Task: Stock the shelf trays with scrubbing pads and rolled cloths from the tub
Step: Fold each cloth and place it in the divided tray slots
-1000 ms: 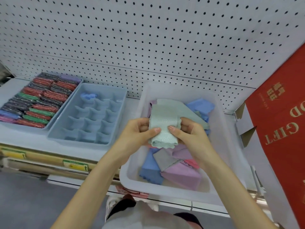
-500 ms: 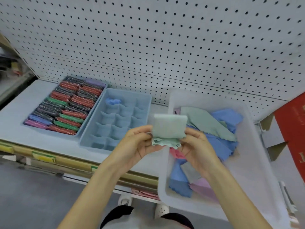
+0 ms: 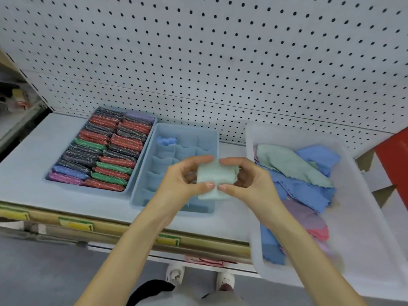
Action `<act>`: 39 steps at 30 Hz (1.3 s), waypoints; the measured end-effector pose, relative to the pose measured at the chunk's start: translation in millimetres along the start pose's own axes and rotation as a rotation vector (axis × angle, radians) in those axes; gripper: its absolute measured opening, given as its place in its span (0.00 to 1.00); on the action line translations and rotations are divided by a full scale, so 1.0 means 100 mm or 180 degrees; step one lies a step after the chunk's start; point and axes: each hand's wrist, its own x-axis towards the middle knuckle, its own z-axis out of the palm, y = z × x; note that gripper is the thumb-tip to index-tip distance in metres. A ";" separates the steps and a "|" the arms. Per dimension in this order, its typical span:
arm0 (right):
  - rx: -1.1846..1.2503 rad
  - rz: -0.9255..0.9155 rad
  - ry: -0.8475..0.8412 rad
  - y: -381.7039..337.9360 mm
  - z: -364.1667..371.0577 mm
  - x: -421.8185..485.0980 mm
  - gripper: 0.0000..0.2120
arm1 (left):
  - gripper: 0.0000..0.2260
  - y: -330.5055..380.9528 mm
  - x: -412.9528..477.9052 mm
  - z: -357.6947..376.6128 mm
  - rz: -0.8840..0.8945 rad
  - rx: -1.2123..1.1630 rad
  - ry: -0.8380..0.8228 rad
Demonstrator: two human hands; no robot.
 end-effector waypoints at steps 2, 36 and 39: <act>-0.0184 -0.0121 0.0081 -0.01 0.08 0.02 0.22 | 0.23 0.01 0.01 -0.07 0.0154 0.0319 0.0073; -0.0364 0.0745 -0.0016 0.14 0.81 0.62 0.07 | 0.03 -0.07 0.46 -0.99 -0.0288 0.0593 -0.0062; -0.0415 0.0846 -0.0102 0.15 0.78 0.73 0.06 | 0.08 -0.06 0.53 -1.10 -0.0475 0.0368 -0.0288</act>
